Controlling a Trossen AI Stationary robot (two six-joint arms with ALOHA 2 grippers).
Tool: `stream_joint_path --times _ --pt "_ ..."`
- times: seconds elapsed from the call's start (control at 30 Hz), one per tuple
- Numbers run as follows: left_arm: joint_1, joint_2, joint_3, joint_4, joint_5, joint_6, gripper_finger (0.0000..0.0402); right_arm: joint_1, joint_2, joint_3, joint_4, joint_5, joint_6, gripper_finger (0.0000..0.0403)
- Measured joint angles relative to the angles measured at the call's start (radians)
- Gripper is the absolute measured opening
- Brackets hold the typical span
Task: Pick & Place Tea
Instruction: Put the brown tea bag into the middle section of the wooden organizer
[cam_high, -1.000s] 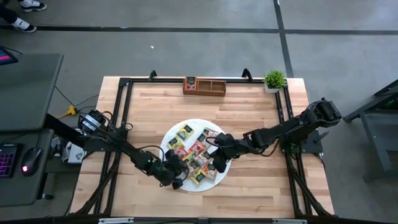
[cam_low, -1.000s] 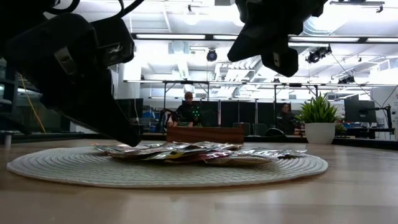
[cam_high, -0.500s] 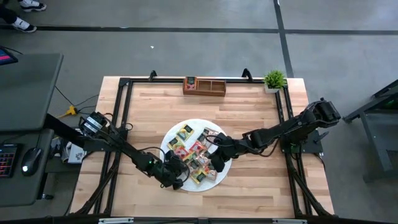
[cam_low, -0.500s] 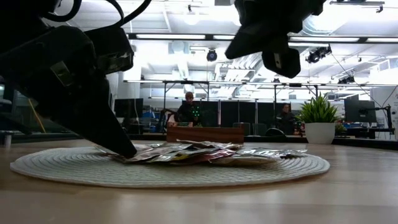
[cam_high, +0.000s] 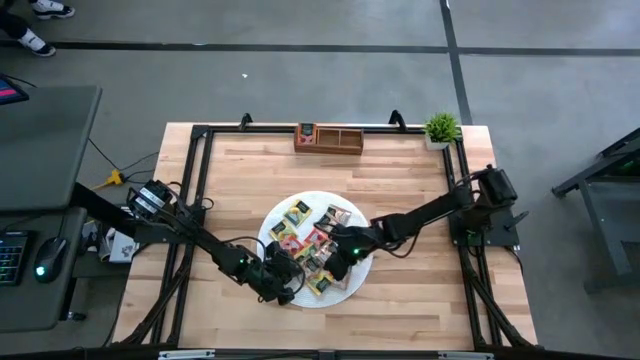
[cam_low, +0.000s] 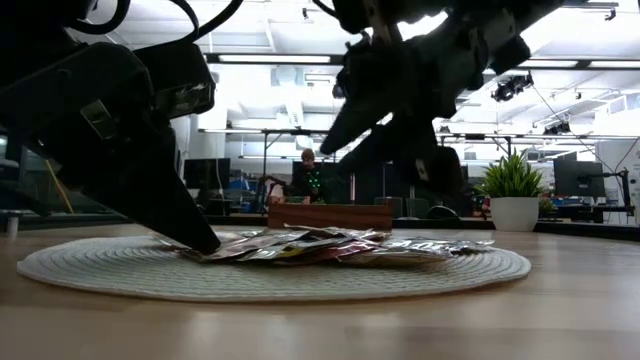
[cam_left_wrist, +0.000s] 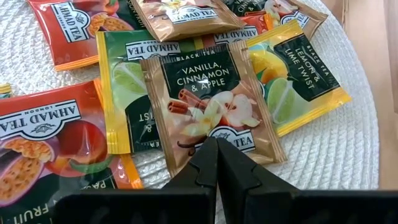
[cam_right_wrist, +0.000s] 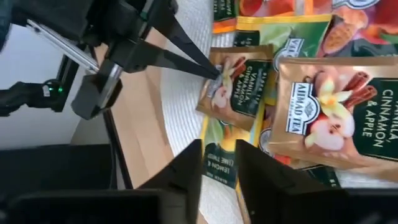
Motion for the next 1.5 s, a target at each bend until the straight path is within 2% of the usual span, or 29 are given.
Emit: stream_joint_path --times 0.2,0.37,0.8,1.03,1.5 --pt "0.0 0.001 -0.001 0.001 -0.004 0.0 0.0 -0.029 0.001 0.0 0.016 -0.024 -0.012 0.0168" --pt "0.0 0.001 -0.002 0.001 -0.006 0.004 0.0 -0.049 0.041 0.002 0.044 -0.058 -0.008 0.0194" --pt "0.0 0.002 -0.003 0.006 -0.009 0.007 0.0 -0.048 0.162 0.136 -0.003 -0.078 -0.031 0.0176" --pt "0.0 0.002 -0.003 0.006 -0.009 0.005 0.0 -0.049 0.167 0.139 -0.059 -0.063 -0.029 0.017" --pt "0.0 0.002 -0.003 0.008 -0.011 0.007 0.0 -0.046 0.169 0.138 -0.061 -0.067 -0.028 0.0169"
